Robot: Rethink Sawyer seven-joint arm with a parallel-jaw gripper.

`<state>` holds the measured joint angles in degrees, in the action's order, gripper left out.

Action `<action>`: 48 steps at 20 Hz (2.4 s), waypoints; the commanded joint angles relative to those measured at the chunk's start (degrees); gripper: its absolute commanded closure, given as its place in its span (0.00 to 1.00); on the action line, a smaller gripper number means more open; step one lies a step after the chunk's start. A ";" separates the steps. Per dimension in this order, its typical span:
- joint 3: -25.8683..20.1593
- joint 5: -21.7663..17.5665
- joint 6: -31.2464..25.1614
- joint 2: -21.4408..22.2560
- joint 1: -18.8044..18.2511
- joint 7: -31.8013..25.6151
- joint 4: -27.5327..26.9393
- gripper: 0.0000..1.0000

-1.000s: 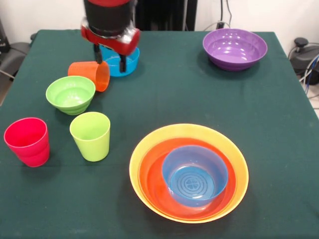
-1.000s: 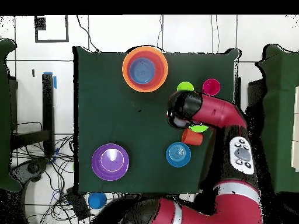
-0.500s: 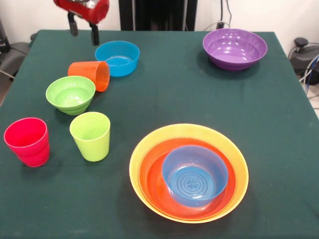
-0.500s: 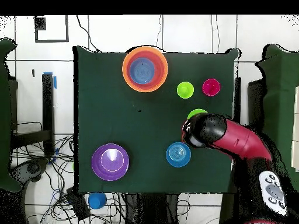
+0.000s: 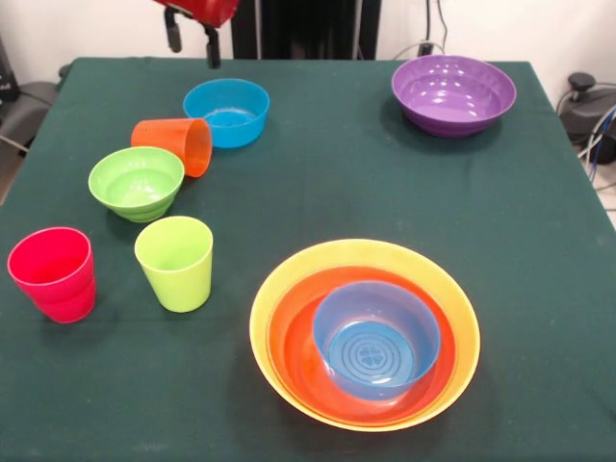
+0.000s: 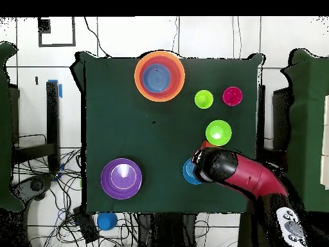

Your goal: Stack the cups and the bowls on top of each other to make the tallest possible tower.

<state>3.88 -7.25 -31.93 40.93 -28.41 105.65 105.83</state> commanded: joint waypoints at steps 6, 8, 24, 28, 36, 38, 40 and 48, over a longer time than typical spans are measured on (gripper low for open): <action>-6.57 -6.13 14.72 -7.58 -0.96 1.83 7.64 0.00; -6.52 -6.81 17.38 -9.40 -1.32 2.36 7.48 0.00; -6.08 -5.99 26.85 -15.54 0.62 7.52 9.01 0.00; -6.25 -5.12 26.11 -14.70 1.27 7.56 9.65 0.00; -6.81 -4.31 23.50 -13.25 1.14 6.37 9.41 0.00; -6.89 -4.12 22.74 -12.18 1.44 6.19 9.43 0.00; -7.30 -3.83 21.70 -11.11 1.51 5.95 9.58 0.00; -9.22 -2.40 18.95 -7.35 1.76 5.96 10.10 0.00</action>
<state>2.05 -11.61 -8.02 31.46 -28.62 105.66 115.25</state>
